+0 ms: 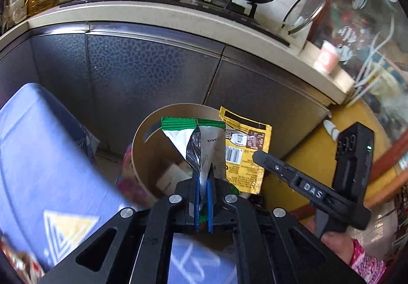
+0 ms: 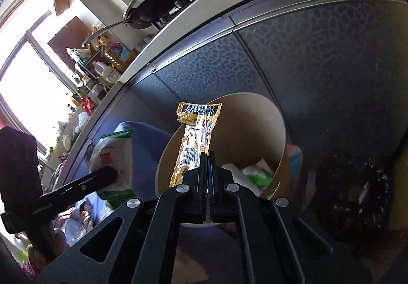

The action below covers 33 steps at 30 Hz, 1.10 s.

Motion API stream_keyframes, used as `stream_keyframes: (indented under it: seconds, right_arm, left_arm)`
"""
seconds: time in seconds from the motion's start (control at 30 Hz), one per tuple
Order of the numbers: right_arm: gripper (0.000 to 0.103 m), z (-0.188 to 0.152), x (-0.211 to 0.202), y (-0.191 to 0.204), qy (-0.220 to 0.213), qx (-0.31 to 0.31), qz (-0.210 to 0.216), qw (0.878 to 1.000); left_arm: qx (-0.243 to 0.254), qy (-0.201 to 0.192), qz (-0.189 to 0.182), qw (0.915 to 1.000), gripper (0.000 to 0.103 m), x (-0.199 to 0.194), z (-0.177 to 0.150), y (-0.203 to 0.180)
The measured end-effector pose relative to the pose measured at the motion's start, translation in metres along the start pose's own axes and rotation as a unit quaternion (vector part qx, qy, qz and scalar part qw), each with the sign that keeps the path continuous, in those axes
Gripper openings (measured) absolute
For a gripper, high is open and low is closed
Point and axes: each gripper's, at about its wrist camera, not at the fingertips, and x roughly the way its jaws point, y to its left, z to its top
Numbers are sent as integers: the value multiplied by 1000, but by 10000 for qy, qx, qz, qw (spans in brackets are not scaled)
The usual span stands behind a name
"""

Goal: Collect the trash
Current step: 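Carry both snack packets to the bin and open both tools, then move both tools back over the table toward the brown box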

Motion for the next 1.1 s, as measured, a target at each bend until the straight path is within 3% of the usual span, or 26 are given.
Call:
stream_keyframes:
  seconds: [0.1, 0.17, 0.2, 0.4, 0.53, 0.8, 0.93, 1.1]
  right_arm:
    - [8, 8, 15, -5, 30, -134, -171, 9998]
    - [41, 11, 22, -8, -37, -172, -331, 9993]
    - [43, 13, 21, -10, -107, -160, -383, 9991]
    - [43, 10, -2, -10, -465, -38, -232, 9986]
    - [43, 1, -14, 0, -365, 60, 73, 9993]
    - [43, -29, -28, 47, -46, 9, 671, 9977]
    - [43, -52, -22, 84, 382, -95, 1114, 9930]
    - [43, -102, -6, 140, 1256, -316, 1734, 9763]
  left_arm:
    - [-26, 122, 265, 9996, 9, 32, 13, 4]
    - [-101, 259, 509, 9983, 32, 52, 18, 9]
    - [-139, 282, 603, 9977, 50, 57, 20, 10]
    - [-388, -114, 603, 9974, 47, 31, 19, 16]
    - [-335, -407, 384, 9979, 47, -6, -3, 4]
    - [-104, -339, 166, 9992, 47, -73, -107, -21]
    - [-215, -413, 478, 9978, 47, -115, -153, -5]
    - [-540, -613, 1322, 9879, 51, -185, -211, 35]
